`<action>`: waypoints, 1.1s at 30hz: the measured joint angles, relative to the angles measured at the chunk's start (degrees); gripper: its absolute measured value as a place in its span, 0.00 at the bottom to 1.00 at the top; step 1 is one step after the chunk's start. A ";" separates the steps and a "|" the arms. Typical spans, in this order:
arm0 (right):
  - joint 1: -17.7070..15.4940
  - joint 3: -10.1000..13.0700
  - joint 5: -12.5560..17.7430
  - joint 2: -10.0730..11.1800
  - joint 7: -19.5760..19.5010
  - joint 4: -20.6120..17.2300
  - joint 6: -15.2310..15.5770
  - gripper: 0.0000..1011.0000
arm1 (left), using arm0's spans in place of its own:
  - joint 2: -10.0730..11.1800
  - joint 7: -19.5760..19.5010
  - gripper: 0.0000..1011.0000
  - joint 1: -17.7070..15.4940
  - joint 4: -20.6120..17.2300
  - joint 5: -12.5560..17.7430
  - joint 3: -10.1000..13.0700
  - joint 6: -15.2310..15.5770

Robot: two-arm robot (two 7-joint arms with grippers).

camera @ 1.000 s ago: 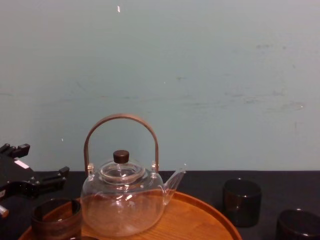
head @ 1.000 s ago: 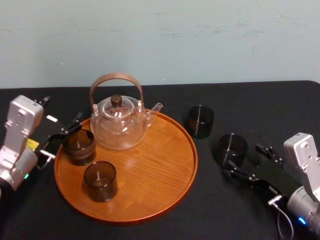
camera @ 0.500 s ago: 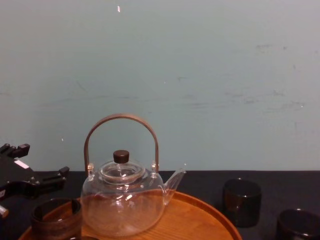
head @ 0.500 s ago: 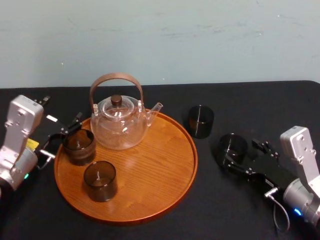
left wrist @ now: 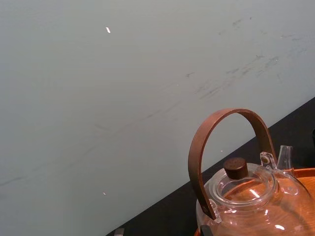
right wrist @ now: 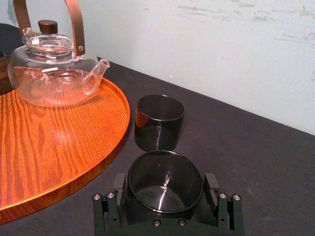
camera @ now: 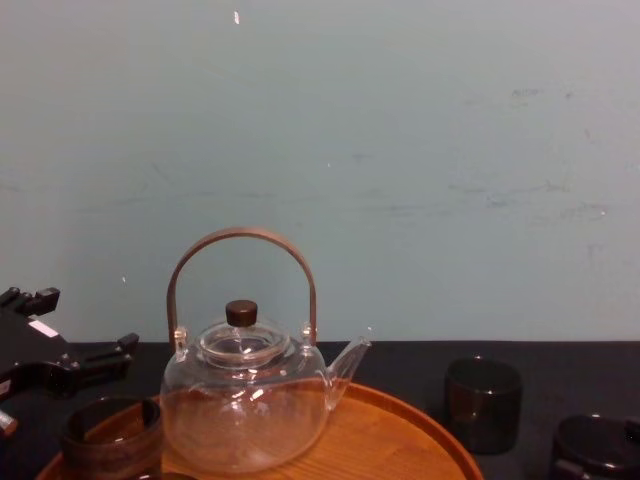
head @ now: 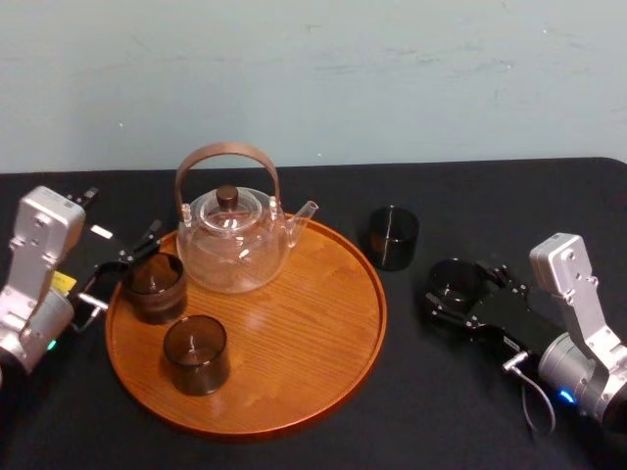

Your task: Pick up the glass from the table and place it on the tray.

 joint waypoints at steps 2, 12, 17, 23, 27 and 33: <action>0.34 0.00 -0.12 -0.27 0.33 0.58 -0.07 1.00 | 0.00 0.00 0.99 0.00 0.00 0.00 0.00 0.00; 2.10 0.45 -0.83 -2.13 2.36 3.95 -0.57 1.00 | 0.00 0.00 0.99 0.00 0.00 0.00 0.00 0.00; 2.78 0.68 -1.27 -2.74 3.21 4.94 -0.84 1.00 | 0.00 0.00 0.99 0.00 0.00 0.00 0.00 0.00; 3.72 0.83 -1.82 -3.44 4.10 6.14 -1.24 1.00 | 0.00 0.00 0.99 0.00 0.00 0.00 0.00 0.00; 4.20 0.83 -2.13 -3.76 4.46 6.63 -1.47 1.00 | 0.00 0.00 0.99 0.00 0.00 0.00 0.00 0.00; 4.47 0.72 -2.57 -4.01 4.54 6.68 -1.38 1.00 | 0.00 0.00 0.99 0.00 0.00 0.00 0.00 0.00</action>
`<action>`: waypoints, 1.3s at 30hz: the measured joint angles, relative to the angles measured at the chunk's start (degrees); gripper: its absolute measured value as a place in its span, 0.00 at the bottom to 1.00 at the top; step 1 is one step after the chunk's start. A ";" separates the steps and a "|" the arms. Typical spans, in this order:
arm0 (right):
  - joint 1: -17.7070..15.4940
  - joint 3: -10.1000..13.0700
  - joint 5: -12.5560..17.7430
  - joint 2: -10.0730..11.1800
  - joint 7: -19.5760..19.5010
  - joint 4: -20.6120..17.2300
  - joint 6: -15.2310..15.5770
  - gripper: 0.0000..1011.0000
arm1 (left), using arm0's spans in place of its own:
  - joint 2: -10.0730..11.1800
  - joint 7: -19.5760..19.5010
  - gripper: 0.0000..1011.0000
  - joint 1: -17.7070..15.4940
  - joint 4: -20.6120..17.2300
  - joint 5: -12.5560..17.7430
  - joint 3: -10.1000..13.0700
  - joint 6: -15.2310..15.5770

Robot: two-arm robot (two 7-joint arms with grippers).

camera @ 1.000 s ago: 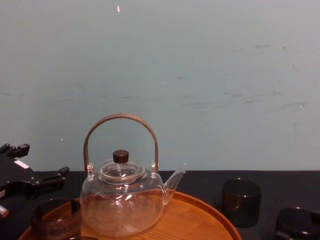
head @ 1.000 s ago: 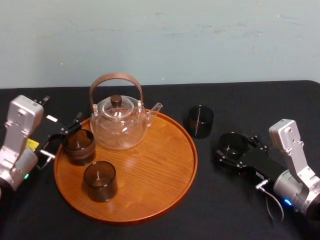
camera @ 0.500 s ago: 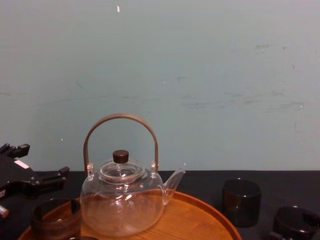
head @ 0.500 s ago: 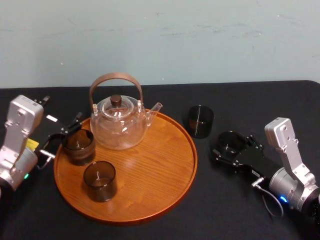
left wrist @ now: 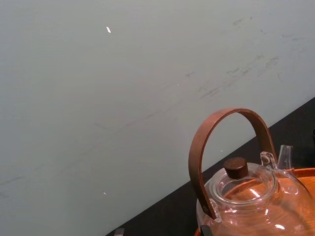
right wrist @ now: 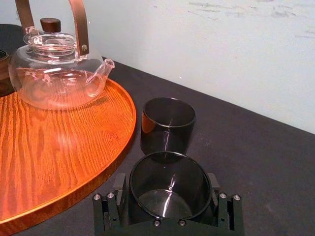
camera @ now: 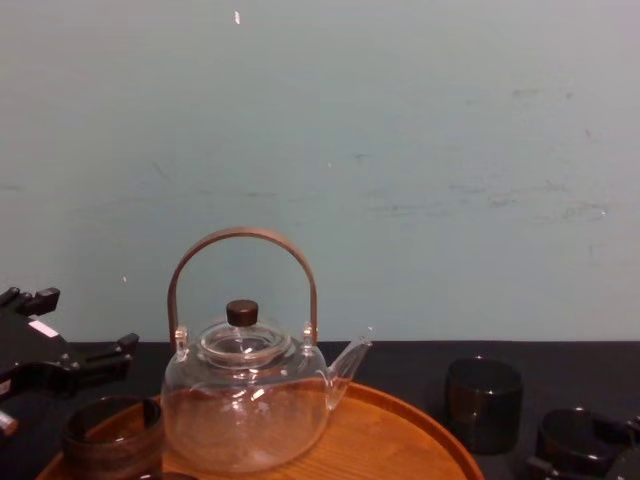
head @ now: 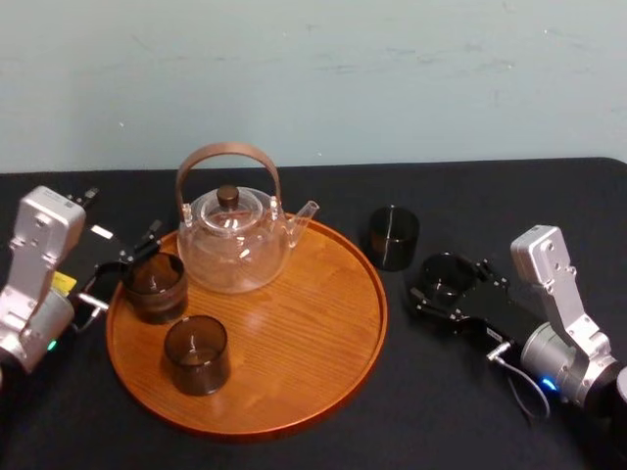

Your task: Pick up the glass from the table and place it on the tray.

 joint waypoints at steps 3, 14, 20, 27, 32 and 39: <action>0.00 0.00 0.01 0.01 0.00 0.00 0.01 1.00 | 0.00 0.00 0.99 0.00 0.00 0.00 0.00 0.00; -0.02 0.02 0.10 0.07 -0.01 -0.04 0.01 0.91 | 0.00 0.00 0.99 0.00 0.00 0.00 0.00 0.00; -0.05 0.02 0.15 0.09 -0.02 -0.04 0.00 0.91 | 0.00 0.00 0.99 0.00 0.00 0.00 0.00 0.00; -0.08 0.09 0.32 0.10 0.16 0.11 -0.27 0.91 | 0.00 0.00 0.99 0.00 0.00 0.00 0.00 0.00; -0.29 0.41 0.80 0.32 1.17 -0.16 -1.21 0.91 | 0.00 0.00 0.99 0.00 0.00 0.00 0.00 0.00; -1.08 0.45 0.70 1.15 1.76 -3.31 -1.95 0.91 | 0.00 0.00 0.99 0.00 0.00 0.00 0.00 0.00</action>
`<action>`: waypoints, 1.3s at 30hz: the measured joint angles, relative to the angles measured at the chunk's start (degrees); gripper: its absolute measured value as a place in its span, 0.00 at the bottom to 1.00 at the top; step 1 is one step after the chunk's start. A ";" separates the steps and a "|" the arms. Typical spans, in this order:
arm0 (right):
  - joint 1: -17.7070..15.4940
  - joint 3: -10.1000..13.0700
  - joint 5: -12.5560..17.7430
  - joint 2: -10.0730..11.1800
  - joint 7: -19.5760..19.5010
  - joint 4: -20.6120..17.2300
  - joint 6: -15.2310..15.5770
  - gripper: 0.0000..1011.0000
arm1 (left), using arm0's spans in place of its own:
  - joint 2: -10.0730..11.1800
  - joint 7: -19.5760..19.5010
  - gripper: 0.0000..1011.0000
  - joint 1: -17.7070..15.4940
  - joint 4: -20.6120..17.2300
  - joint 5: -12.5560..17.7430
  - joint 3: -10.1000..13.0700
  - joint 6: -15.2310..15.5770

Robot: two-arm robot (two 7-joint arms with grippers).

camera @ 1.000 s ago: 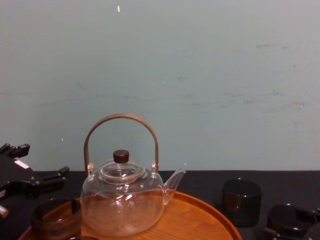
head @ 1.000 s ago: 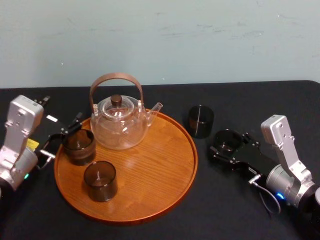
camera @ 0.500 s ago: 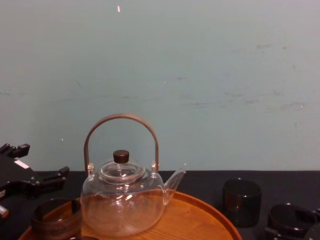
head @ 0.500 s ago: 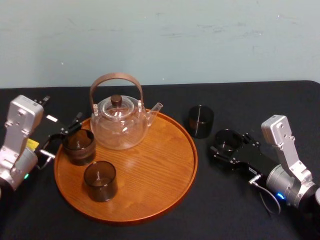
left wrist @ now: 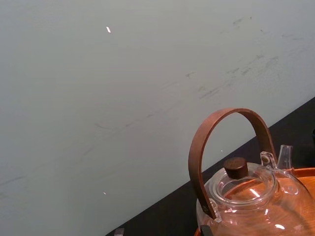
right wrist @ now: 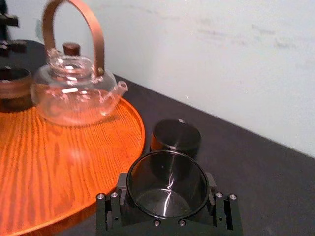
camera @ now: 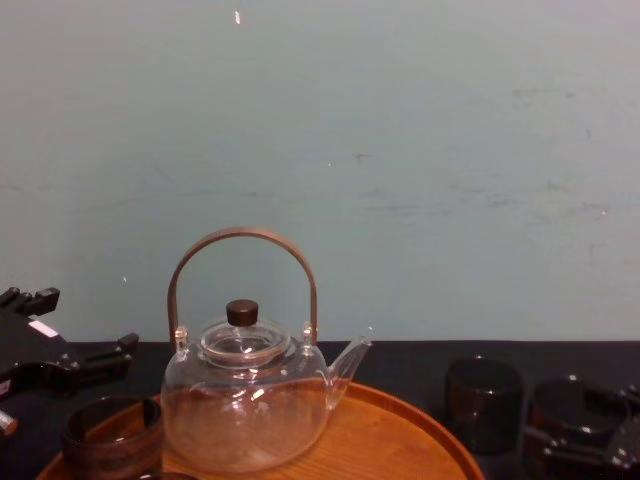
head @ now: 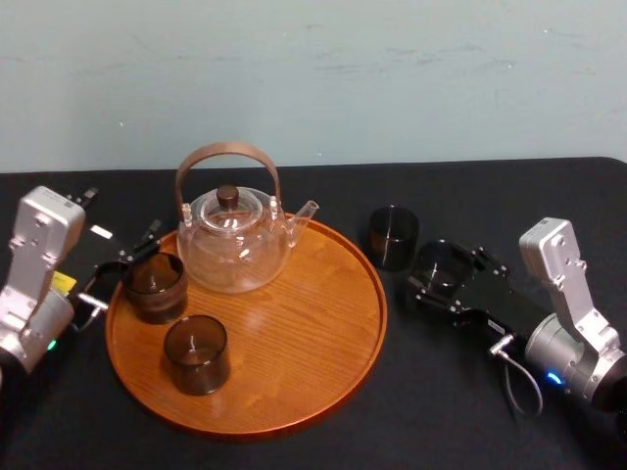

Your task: Pick up the glass from the table and place it on the tray.

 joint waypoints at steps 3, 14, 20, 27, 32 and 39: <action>-0.31 -0.19 -0.18 0.27 0.24 -1.66 -0.19 0.91 | 0.00 0.00 0.99 0.00 0.00 0.00 0.00 0.00; -0.70 -3.23 -1.01 0.33 2.15 -5.83 -0.69 0.91 | 0.00 0.00 0.99 0.00 0.00 0.00 0.00 0.00; 0.02 -5.61 -1.13 -0.55 3.39 -5.93 -0.89 0.91 | 0.00 0.00 0.99 0.00 0.00 0.00 0.00 0.00; 1.20 -8.36 -0.79 -1.65 4.92 -4.96 -1.38 0.91 | 0.00 0.00 0.99 0.00 0.00 0.00 0.00 0.00; 1.93 -9.76 -0.65 -2.23 5.54 -4.10 -1.77 0.91 | 0.00 0.00 0.99 0.00 0.00 0.00 0.00 0.00; 3.16 -11.62 -0.28 -3.11 6.25 -2.35 -1.96 0.91 | 0.00 0.00 0.99 0.00 0.00 0.00 0.00 0.00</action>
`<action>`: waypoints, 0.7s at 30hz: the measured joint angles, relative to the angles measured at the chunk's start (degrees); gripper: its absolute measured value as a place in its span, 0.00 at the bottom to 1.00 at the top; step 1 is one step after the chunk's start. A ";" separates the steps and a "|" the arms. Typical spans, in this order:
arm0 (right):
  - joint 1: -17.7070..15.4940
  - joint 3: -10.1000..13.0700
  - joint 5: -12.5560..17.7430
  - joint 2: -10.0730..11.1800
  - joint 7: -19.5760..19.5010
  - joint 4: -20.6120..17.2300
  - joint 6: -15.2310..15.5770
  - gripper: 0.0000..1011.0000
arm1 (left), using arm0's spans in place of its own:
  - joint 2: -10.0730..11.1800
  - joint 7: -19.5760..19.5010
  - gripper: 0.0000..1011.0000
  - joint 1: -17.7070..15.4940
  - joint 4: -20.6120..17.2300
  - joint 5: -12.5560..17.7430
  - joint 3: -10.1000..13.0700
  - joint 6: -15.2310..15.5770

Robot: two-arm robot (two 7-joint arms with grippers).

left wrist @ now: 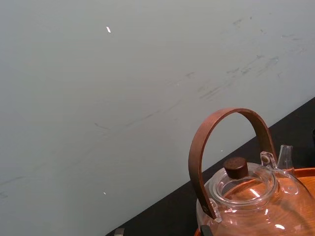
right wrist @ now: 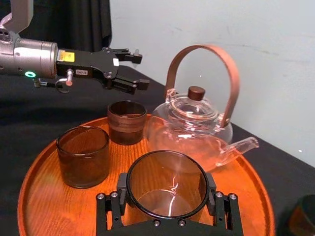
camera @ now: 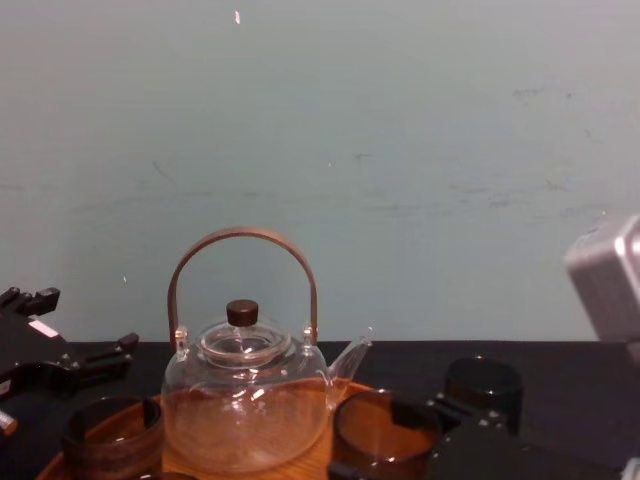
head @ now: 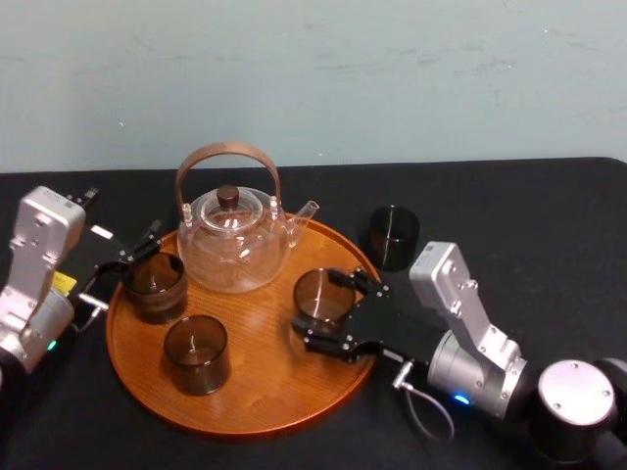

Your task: Pick up the glass from the table and place it on the tray.

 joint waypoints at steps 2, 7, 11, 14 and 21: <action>0.30 -0.38 0.02 -0.19 0.16 0.47 -0.01 0.91 | 0.00 0.00 0.99 0.00 0.00 0.00 0.00 0.00; 1.09 -1.27 0.05 -0.76 0.44 1.81 -0.07 0.91 | 0.00 0.00 0.99 0.00 0.00 0.00 0.00 0.00; 1.86 -1.99 0.12 -1.33 0.65 3.27 -0.16 0.91 | 0.00 0.00 0.99 0.00 0.00 0.00 0.00 0.00; 2.33 -2.38 0.21 -1.66 0.83 4.27 -0.37 0.91 | 0.00 0.00 0.99 0.00 0.00 0.00 0.00 0.00; 3.31 -3.29 0.49 -2.31 1.69 6.21 -0.96 0.90 | 0.00 0.00 0.99 0.00 0.00 0.00 0.00 0.00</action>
